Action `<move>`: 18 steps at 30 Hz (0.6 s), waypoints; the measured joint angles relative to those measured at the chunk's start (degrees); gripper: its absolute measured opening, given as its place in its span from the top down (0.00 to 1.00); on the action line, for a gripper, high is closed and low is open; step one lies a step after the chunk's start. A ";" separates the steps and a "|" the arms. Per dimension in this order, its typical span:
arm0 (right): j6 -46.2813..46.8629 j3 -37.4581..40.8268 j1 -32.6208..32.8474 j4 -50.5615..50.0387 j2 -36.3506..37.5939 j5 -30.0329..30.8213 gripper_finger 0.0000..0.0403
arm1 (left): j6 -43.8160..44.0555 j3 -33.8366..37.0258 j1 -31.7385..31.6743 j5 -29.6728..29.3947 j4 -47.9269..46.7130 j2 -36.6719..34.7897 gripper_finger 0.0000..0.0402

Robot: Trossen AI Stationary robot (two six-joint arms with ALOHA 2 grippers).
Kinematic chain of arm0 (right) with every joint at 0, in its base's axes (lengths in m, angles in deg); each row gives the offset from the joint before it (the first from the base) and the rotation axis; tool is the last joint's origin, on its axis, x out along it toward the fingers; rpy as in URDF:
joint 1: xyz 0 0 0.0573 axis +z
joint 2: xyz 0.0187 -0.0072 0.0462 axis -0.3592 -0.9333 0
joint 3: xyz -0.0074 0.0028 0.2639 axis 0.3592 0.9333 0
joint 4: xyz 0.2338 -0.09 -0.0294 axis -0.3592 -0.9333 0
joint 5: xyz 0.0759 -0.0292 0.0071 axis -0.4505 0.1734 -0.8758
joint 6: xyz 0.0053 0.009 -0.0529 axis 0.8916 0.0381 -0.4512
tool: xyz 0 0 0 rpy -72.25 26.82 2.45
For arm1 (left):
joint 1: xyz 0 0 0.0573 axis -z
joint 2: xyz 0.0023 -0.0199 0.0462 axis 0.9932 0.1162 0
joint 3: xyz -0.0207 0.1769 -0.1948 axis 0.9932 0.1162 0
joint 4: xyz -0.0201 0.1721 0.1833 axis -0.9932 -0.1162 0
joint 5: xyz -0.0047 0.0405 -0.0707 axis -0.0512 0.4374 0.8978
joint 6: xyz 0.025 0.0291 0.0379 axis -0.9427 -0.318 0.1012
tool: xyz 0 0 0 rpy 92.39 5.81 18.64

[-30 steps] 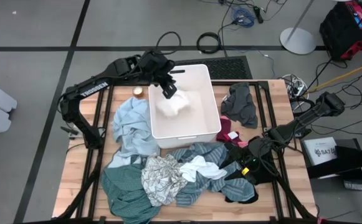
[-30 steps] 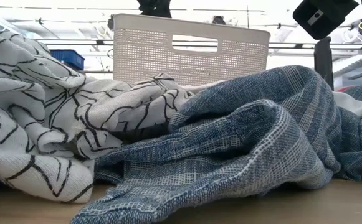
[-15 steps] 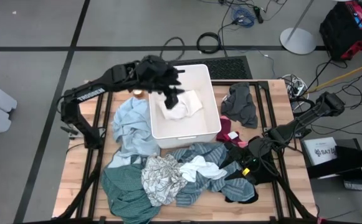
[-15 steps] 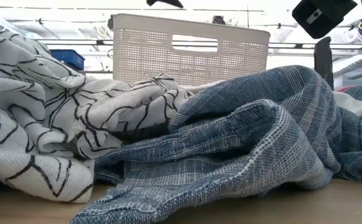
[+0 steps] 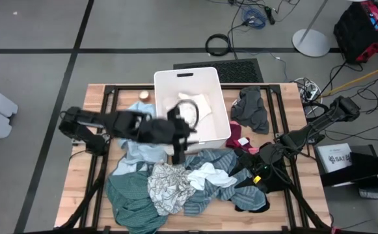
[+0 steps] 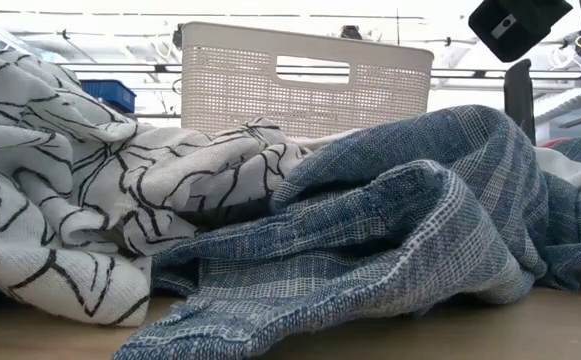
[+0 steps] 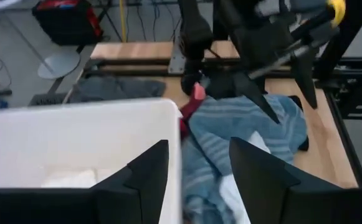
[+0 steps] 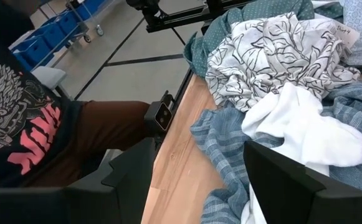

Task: Sort clothes
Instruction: Put the white sock into the white laundry bin

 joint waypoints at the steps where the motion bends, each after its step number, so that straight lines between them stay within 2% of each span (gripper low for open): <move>1: -0.02 0.00 0.00 -0.07 0.00 0.34 0.42 | 1.69 1.67 1.38 -1.65 1.50 0.24 0.55; 6: -0.39 0.00 -0.02 -0.45 0.00 1.44 0.42 | 6.43 12.85 6.30 -6.28 10.99 2.14 0.55; 11: -1.04 0.00 -0.02 -0.42 0.00 1.44 0.42 | 9.75 23.40 7.02 -7.91 23.50 4.38 0.55; 15: -1.06 0.00 -0.02 -0.43 0.00 1.44 0.42 | 10.88 27.71 6.85 -8.37 28.28 6.81 0.55; 18: -1.06 0.00 -0.02 -0.55 0.00 1.50 0.42 | 10.81 29.06 6.92 -8.51 28.29 9.93 0.55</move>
